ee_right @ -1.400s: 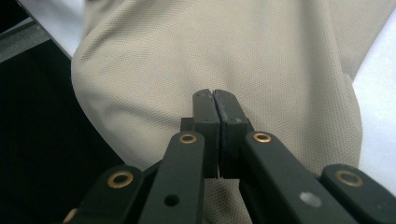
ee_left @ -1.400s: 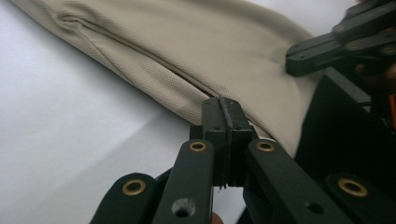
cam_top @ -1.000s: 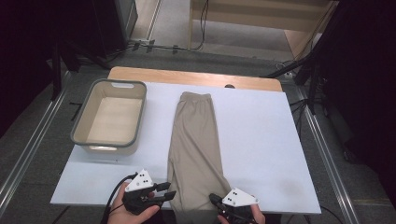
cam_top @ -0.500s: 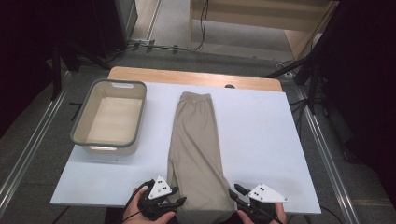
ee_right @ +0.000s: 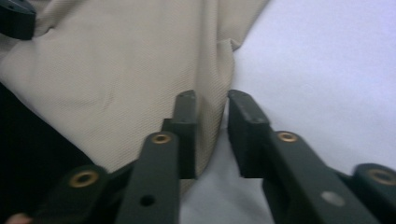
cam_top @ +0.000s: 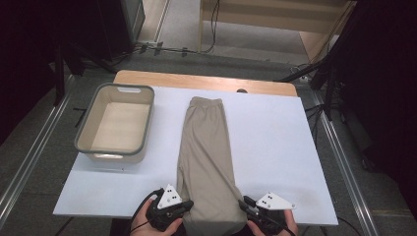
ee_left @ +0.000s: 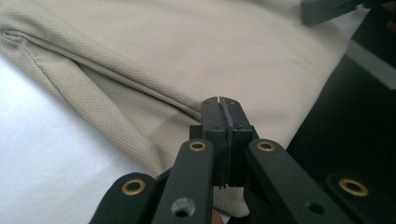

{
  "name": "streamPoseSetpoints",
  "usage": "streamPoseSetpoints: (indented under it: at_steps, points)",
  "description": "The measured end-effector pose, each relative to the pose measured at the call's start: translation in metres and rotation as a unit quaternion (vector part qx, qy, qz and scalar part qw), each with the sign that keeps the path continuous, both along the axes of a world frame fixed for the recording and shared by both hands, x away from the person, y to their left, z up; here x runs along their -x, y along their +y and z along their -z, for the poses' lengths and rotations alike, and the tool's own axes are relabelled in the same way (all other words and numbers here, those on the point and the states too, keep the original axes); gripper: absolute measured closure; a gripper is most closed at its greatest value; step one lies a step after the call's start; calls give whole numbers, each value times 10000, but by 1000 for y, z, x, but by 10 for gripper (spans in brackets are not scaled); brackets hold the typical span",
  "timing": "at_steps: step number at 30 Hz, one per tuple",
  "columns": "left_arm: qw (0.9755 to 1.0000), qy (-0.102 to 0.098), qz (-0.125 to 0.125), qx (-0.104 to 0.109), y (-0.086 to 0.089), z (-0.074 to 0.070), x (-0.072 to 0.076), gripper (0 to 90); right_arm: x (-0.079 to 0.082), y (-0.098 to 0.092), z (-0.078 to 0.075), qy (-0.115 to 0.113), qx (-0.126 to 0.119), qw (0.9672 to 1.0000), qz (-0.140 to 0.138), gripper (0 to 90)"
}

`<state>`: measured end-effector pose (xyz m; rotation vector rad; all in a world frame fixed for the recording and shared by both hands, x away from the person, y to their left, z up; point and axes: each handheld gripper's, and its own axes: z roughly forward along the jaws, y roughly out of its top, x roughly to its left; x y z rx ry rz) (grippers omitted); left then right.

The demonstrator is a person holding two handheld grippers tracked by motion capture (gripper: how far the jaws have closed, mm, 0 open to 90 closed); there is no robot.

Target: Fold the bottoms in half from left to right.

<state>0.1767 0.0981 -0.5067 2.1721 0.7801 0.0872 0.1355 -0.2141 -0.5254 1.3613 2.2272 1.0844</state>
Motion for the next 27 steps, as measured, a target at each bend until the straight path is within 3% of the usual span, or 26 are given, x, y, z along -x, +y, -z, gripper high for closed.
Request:
streamPoseSetpoints:
  at_steps: [1, 2, 4, 7, 16, 21, 24, 26, 27]
  points:
    - [10000, 0, 0, 0, 0, 0, 0, 900, 0, 0, 0, 0, 0, 10000, 0, 749]
    - [9999, 15, 18, 114, 2, -2, -1, 900, -1, -3, 0, 94, -116, 9999, -1, 833]
    - [9998, 26, 38, 171, 4, -3, -1, 900, -2, -3, 1, 150, -201, 9997, -52, 877]
    - [9995, 66, 57, 294, 7, -4, -2, 900, -2, -1, -1, 137, -163, 9997, -115, 885]
    - [9983, 53, 70, 571, 23, -13, -3, 900, 3, 2, -11, 3, -357, 9991, -238, 888]
    - [9981, 30, 15, 612, 33, -17, -4, 900, 4, 4, -13, -14, -378, 9989, -279, 888]
    - [9979, 97, -44, 646, 33, -13, -6, 900, 4, 4, -12, -23, -382, 9989, -263, 888]
    - [9984, 102, -33, 557, 27, -8, -5, 893, 3, 3, -12, -18, -408, 9988, -271, 887]
    - [9986, 108, -53, 511, 24, -7, -5, 825, 3, 3, -12, -31, -412, 9988, -266, 888]
